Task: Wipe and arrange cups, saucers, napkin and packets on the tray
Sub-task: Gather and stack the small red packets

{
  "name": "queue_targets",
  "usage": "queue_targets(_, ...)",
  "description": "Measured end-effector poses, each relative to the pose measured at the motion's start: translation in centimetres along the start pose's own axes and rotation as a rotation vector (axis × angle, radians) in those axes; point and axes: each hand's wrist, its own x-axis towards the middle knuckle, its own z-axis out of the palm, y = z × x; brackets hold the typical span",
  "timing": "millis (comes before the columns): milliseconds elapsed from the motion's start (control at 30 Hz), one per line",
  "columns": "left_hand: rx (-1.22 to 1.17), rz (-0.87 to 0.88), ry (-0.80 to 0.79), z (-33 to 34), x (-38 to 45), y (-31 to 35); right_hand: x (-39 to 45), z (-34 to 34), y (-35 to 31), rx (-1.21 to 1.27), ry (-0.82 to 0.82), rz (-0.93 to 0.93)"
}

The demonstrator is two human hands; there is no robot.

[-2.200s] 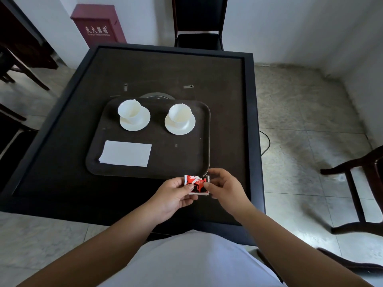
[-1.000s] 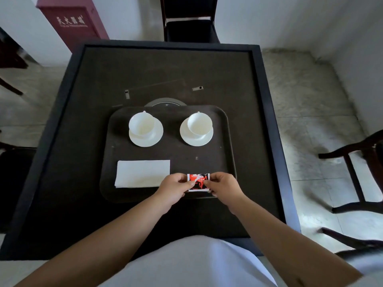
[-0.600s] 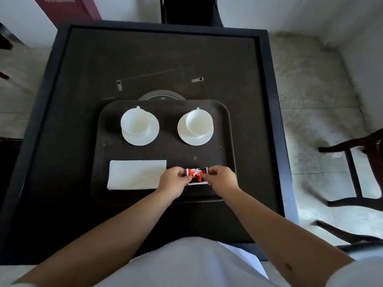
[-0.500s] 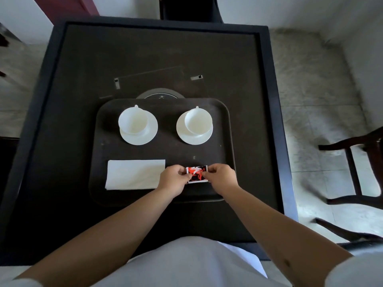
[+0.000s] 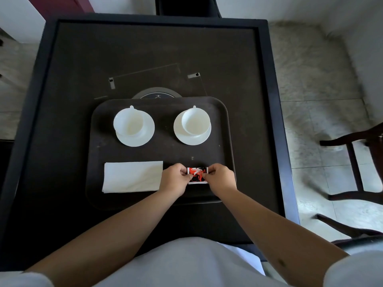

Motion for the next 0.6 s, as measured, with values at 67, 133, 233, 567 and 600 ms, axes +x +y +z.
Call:
queue_targets(67,0.012,0.000,0.010,0.2,0.0,0.0,-0.1,0.2,0.0,-0.004,0.021,-0.002)
queue_targets(133,0.018,-0.001,0.018,0.2,0.0,0.1,-0.2,0.4,0.0,-0.001,0.039,0.004)
queue_targets(233,0.041,-0.005,0.025,0.2,0.1,0.2,-0.3,0.6,0.1,0.003,0.062,-0.001)
queue_targets(567,-0.014,-0.063,0.012,-0.4,-0.9,0.3,-1.3,0.2,-0.4,0.022,0.065,-0.014)
queue_targets(600,-0.028,-0.070,0.015,-0.6,-1.1,0.3,-1.6,0.0,-0.4,-0.004,0.064,-0.024)
